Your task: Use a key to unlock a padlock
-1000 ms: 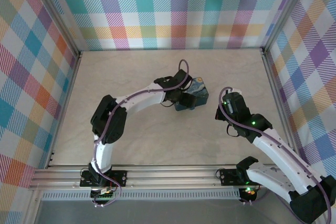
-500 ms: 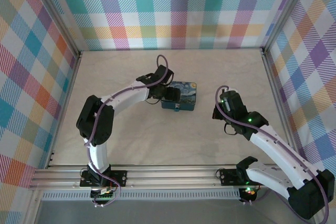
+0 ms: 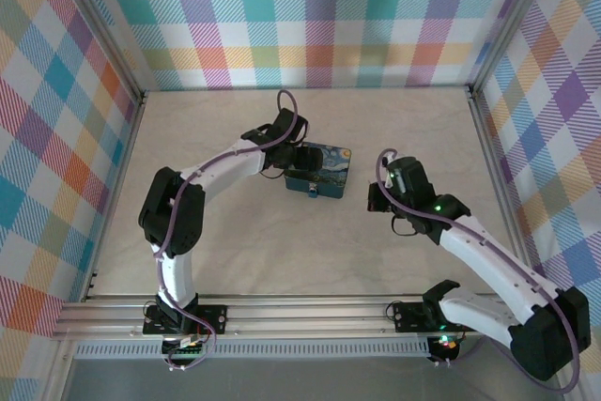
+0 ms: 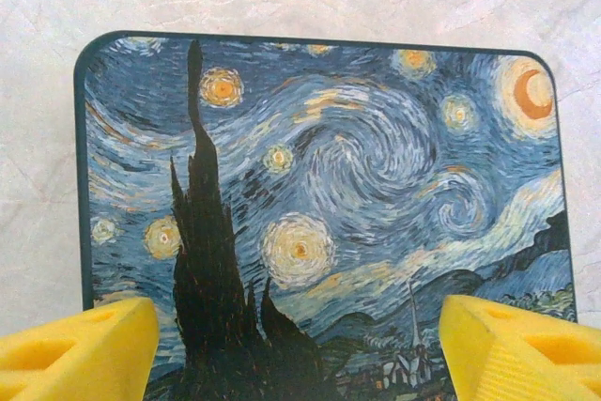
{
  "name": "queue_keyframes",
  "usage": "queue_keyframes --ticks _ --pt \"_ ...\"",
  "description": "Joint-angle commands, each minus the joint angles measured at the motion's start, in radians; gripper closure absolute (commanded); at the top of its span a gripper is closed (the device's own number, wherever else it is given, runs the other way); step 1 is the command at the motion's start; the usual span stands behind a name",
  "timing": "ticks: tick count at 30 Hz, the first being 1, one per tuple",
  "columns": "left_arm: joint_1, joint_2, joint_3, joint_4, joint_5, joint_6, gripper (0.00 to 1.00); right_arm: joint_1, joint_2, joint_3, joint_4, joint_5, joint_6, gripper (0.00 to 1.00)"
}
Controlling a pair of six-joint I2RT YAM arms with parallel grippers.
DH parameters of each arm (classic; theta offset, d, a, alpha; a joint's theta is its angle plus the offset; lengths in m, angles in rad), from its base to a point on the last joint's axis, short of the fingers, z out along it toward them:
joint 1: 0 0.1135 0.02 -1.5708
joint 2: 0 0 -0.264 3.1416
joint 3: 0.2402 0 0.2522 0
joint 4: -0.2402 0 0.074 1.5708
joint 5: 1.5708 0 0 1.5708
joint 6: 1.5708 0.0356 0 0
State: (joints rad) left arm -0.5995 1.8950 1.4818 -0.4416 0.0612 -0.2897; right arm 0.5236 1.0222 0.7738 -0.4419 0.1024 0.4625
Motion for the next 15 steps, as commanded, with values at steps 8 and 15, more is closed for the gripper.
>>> queue_keyframes --ticks 8,15 --pt "0.004 -0.349 -0.362 0.277 0.033 -0.079 0.2 -0.075 0.27 0.066 0.251 -0.407 0.016 1.0" --pt "0.003 -0.588 -0.641 0.417 -0.06 -0.129 0.0 -0.097 0.471 0.114 0.509 -0.544 0.075 1.0"
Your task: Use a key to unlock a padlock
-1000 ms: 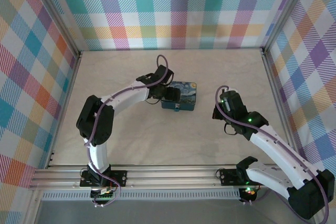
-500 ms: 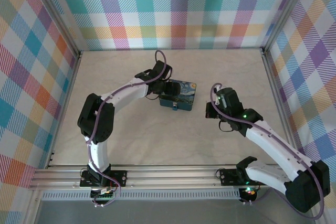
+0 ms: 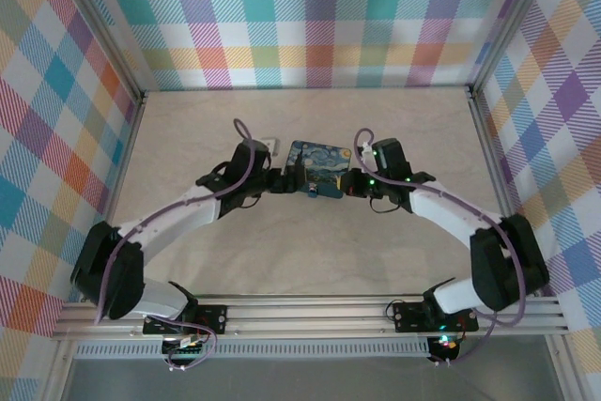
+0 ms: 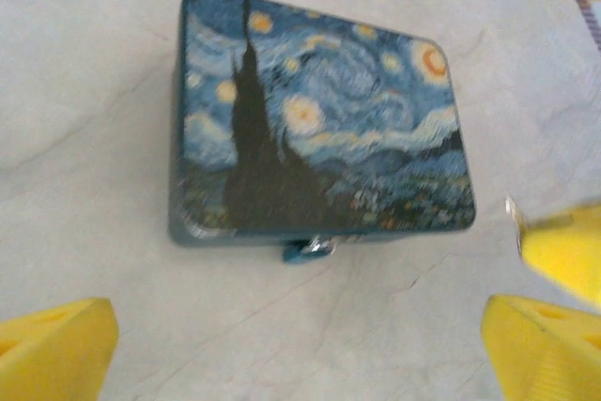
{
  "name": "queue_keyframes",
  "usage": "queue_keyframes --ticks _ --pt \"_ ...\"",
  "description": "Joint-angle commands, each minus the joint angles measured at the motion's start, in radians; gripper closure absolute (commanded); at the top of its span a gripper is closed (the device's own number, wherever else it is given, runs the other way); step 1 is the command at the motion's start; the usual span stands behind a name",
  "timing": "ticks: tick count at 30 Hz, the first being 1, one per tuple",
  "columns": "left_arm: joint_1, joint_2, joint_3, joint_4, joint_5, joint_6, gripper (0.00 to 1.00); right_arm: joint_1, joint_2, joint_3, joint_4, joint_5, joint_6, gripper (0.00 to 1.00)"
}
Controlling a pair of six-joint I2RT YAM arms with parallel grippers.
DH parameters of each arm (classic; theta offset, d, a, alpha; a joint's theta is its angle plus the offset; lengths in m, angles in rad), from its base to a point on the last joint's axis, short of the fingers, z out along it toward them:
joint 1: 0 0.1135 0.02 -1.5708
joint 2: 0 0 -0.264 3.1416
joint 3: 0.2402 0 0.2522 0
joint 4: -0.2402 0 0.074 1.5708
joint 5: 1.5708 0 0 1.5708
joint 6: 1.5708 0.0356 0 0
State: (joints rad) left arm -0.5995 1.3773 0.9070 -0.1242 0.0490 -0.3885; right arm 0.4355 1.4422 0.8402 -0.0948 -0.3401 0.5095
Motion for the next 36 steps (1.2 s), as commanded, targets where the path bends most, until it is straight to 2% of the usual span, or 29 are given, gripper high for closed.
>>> queue_keyframes --ticks 1,7,12,21,30,36 --pt "0.003 -0.099 -0.093 0.111 -0.052 -0.029 0.0 -0.011 0.081 0.059 0.178 -0.113 0.028 1.0" --pt "0.003 -0.177 -0.207 0.182 -0.032 -0.011 0.0 -0.031 0.2 0.097 0.271 -0.151 0.029 1.0" --pt "0.003 -0.217 -0.249 0.232 -0.048 0.024 0.0 -0.047 0.254 0.109 0.281 -0.17 0.013 1.0" --pt "0.003 -0.157 -0.292 0.339 -0.003 0.055 0.0 -0.049 0.295 0.079 0.24 -0.177 0.013 1.0" --pt "0.003 -0.097 -0.307 0.378 0.065 0.052 0.0 -0.047 0.271 -0.007 0.242 -0.185 0.041 1.0" --pt "0.003 -0.076 -0.353 0.459 0.091 0.033 0.06 -0.014 0.226 -0.047 0.249 -0.179 0.076 1.0"
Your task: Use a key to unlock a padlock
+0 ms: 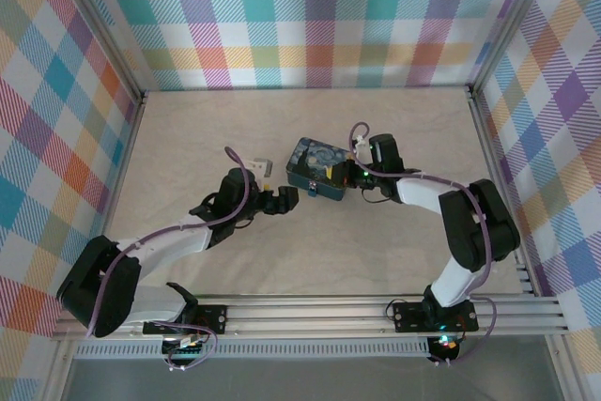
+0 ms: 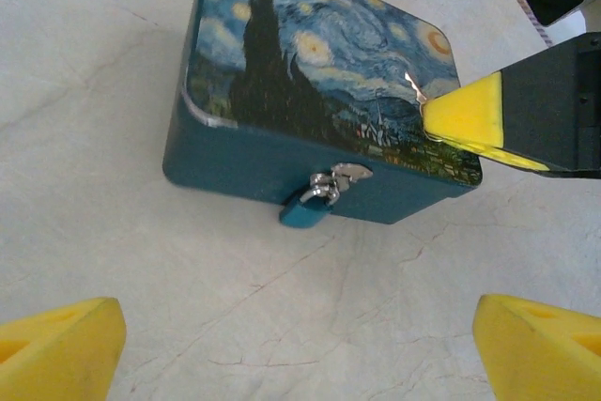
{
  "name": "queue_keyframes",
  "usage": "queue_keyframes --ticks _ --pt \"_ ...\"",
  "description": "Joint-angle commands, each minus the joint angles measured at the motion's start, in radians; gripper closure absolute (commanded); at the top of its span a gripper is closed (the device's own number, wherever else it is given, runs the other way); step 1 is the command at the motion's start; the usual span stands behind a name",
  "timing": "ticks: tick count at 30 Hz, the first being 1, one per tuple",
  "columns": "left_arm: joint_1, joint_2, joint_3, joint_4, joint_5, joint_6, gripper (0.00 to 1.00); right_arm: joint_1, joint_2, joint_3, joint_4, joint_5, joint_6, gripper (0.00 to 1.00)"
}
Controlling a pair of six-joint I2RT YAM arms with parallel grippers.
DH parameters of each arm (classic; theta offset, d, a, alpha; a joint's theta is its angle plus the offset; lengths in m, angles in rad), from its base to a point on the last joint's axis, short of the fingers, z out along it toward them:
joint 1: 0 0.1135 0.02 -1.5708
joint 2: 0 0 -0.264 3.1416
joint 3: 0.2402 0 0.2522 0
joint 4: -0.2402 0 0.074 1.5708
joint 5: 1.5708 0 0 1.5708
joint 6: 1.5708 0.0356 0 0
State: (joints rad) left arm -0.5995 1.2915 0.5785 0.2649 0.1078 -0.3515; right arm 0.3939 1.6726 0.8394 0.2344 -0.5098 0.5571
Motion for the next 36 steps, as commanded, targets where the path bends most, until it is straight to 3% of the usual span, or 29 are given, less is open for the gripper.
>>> queue_keyframes --ticks 1,13,22,36 --pt "0.003 0.013 -0.028 0.075 0.036 -0.005 0.06 0.032 -0.011 -0.052 -0.079 -0.004 0.031 1.0" --pt "0.003 0.122 0.032 0.079 0.11 0.0 0.14 0.027 -0.036 0.019 -0.188 0.074 -0.033 1.0" --pt "0.003 0.197 0.031 0.174 0.184 -0.001 0.21 -0.011 -0.07 -0.031 -0.263 0.128 -0.035 1.0" --pt "-0.011 0.336 0.127 0.186 0.264 0.112 0.27 -0.012 -0.114 0.05 -0.194 0.013 -0.046 1.0"
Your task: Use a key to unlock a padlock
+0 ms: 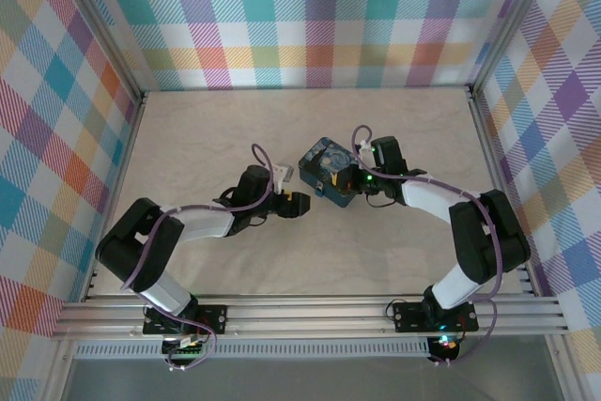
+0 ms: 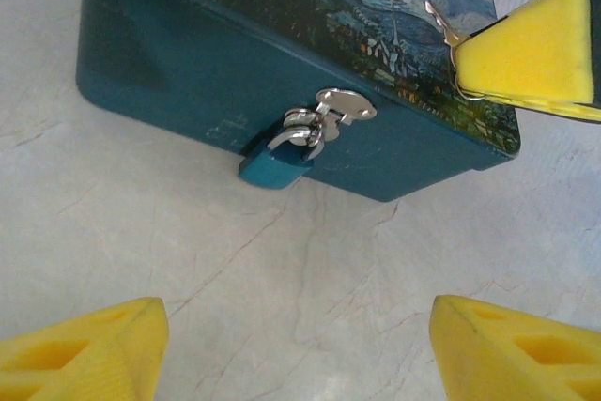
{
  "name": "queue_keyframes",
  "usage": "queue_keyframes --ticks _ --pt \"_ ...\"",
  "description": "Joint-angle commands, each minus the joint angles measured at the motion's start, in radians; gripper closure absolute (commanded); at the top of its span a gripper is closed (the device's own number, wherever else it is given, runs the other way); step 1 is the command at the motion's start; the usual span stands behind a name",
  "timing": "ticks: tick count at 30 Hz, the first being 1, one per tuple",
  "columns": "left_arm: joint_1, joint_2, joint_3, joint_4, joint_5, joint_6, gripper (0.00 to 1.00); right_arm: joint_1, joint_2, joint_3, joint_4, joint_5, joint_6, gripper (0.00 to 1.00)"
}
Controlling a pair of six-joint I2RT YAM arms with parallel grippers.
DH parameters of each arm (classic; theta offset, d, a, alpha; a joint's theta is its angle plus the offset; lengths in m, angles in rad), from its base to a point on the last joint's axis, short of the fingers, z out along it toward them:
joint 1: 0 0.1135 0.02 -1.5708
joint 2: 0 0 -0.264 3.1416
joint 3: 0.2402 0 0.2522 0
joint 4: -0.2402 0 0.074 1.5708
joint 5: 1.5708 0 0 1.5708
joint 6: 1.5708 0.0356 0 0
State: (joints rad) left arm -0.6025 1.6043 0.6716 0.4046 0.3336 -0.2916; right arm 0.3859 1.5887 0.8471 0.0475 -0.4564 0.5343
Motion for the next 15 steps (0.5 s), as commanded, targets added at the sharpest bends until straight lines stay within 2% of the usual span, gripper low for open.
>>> queue_keyframes --ticks 1,10,15 --pt "-0.009 0.035 0.039 0.054 0.047 0.056 0.27 -0.004 -0.026 0.052 0.008 -0.05 -0.015 1.0" --pt "-0.011 0.129 0.079 0.109 0.089 0.053 0.28 -0.004 0.124 0.149 0.12 -0.104 0.047 1.0" --pt "-0.01 0.159 0.094 0.115 0.102 0.048 0.29 -0.004 0.187 0.217 0.084 -0.096 0.029 1.0"
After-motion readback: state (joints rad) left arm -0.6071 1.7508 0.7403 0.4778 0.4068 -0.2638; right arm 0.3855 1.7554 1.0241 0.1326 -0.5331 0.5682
